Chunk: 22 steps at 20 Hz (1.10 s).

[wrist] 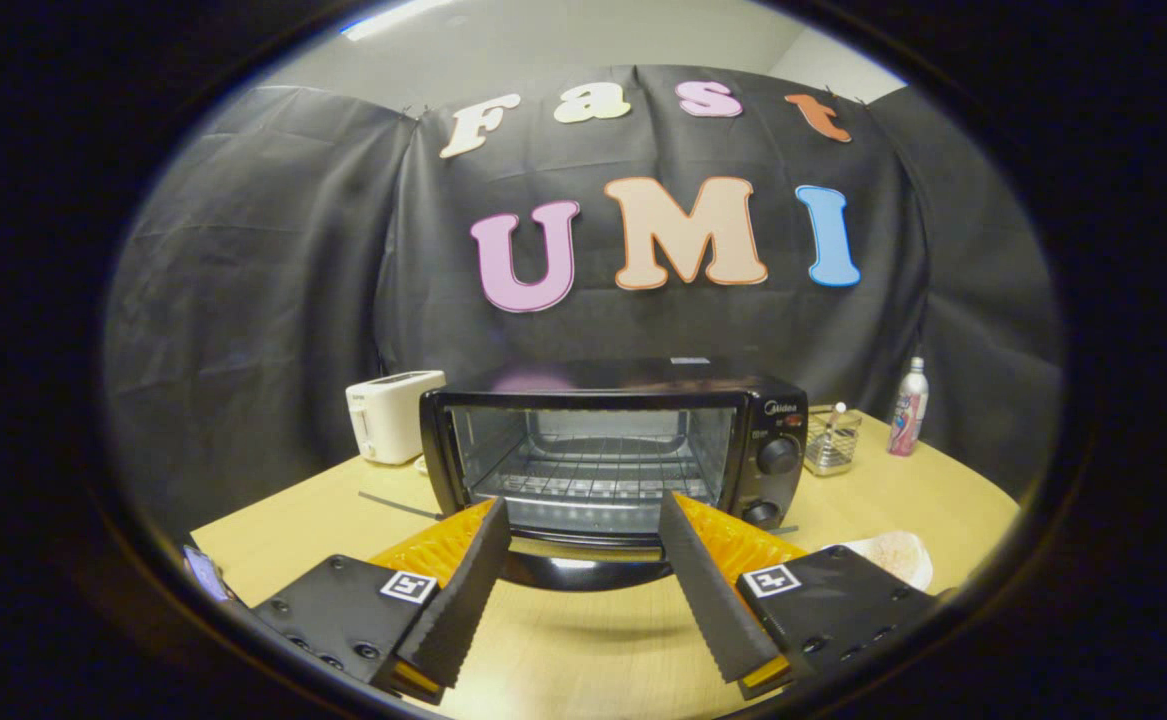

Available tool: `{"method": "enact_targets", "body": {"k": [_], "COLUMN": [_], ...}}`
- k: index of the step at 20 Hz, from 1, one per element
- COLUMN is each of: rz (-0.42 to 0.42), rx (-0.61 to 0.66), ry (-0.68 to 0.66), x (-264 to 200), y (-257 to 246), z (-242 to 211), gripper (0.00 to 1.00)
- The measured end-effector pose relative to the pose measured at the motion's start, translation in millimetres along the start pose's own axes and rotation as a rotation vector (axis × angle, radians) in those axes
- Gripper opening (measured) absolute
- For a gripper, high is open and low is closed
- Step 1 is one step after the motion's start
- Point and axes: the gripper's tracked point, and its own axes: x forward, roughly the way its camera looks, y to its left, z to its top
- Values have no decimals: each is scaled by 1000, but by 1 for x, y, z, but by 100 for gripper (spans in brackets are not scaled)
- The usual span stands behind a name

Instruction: Open the toaster oven, put the food inside, and close the toaster oven door.

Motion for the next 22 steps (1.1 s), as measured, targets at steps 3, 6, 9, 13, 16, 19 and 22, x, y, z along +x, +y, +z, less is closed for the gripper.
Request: {"method": "enact_targets", "body": {"k": [3,6,9,13,16,19,22], "rz": [-2,-4,3,8,22,32,33], "rx": [1,1,-16,-19,1,39,43], "ry": [50,110,152,194,239,281,335], "x": [-7,-13,-17,-21,-21,-21,-18], "y": [0,0,0,-2,-3,-5,-6], "z": [-12,-27,-37,-55,-69,-83,-103], "gripper": [95,95,95,95,95,95,95]}}
